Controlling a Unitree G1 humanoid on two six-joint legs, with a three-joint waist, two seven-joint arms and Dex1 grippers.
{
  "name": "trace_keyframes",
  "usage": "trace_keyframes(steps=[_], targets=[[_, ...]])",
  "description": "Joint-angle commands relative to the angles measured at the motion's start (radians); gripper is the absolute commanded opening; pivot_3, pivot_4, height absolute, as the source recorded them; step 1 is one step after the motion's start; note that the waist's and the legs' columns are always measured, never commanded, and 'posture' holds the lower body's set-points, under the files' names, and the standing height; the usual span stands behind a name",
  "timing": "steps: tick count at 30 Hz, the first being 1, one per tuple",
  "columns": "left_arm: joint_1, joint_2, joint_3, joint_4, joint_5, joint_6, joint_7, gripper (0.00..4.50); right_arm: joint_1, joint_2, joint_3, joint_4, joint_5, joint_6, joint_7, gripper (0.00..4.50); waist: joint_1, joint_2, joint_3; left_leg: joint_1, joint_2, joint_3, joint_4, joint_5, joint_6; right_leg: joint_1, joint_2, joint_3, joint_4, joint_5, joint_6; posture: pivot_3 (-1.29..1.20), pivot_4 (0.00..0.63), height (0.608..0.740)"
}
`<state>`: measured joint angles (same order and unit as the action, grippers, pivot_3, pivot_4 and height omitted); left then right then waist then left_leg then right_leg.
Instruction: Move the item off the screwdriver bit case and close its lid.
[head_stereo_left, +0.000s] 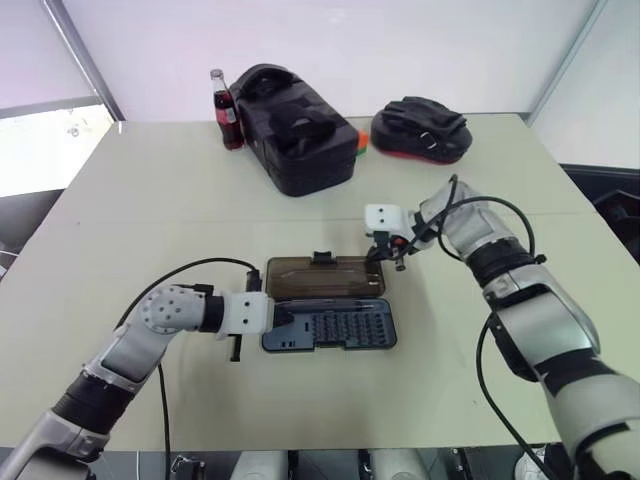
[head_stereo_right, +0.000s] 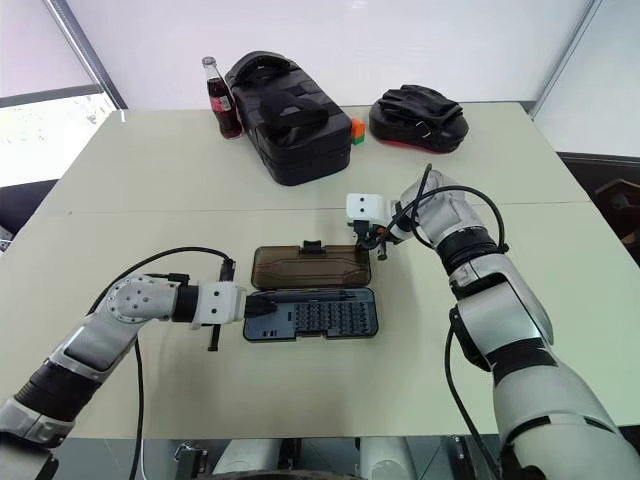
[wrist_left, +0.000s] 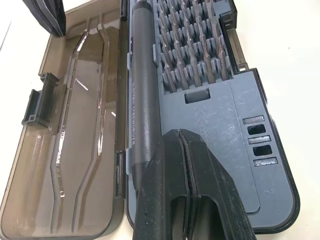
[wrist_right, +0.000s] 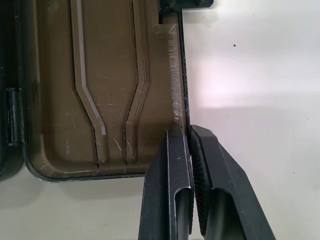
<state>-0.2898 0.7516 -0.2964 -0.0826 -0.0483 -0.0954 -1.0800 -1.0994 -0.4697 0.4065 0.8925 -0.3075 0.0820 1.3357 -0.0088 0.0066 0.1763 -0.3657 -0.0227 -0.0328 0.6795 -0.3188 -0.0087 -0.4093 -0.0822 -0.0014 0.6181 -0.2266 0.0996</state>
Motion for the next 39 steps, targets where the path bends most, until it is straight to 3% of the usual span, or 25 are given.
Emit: trace_keyframes(steps=[1, 14, 23, 33, 39], targets=[[0.017, 0.011, -0.007, 0.028, 0.029, 0.025, -0.010, 0.00, 0.023, -0.030, 0.001, 0.006, -0.013, 0.011, -0.017, 0.02, 0.000, 0.000, 0.000, 0.000, 0.000, 0.000, 0.000, 0.000, 0.000, 0.000, 0.000, 0.000, 0.000, 0.000, 0.000, 0.00, 0.150, 0.740], [0.025, -0.003, -0.001, 0.036, 0.047, -0.016, 0.028, 0.00, 0.082, -0.132, -0.082, -0.384, 0.109, 0.230, 0.035, 0.02, -0.001, 0.001, 0.001, -0.008, 0.000, 0.001, 0.001, 0.000, 0.000, -0.009, 0.000, 0.000, 0.001, 0.001, 0.001, 0.00, 0.150, 0.740], [0.005, -0.029, 0.022, 0.033, 0.018, 0.005, 0.049, 0.00, 0.110, -0.180, -0.091, -0.511, 0.157, 0.320, 0.014, 0.02, -0.002, 0.001, 0.001, -0.009, 0.000, 0.001, 0.001, 0.000, 0.000, -0.010, 0.000, 0.000, 0.001, 0.001, 0.001, 0.00, 0.150, 0.740], [0.032, -0.036, 0.149, -0.285, -0.318, 0.451, 0.044, 0.00, 0.120, -0.196, -0.079, -0.519, 0.179, 0.270, -0.020, 0.02, -0.006, -0.002, 0.005, -0.018, 0.001, 0.002, 0.001, 0.000, 0.000, -0.020, 0.000, 0.000, 0.004, 0.001, 0.001, 0.00, 0.150, 0.740], [-0.034, -0.037, 0.324, -0.351, -0.631, 0.788, 0.109, 0.00, 0.132, -0.207, -0.076, -0.512, 0.183, 0.233, -0.023, 0.02, -0.007, -0.002, 0.005, -0.024, 0.001, 0.002, 0.002, 0.000, 0.000, -0.026, 0.000, 0.000, 0.004, 0.001, 0.001, 0.00, 0.150, 0.740]])
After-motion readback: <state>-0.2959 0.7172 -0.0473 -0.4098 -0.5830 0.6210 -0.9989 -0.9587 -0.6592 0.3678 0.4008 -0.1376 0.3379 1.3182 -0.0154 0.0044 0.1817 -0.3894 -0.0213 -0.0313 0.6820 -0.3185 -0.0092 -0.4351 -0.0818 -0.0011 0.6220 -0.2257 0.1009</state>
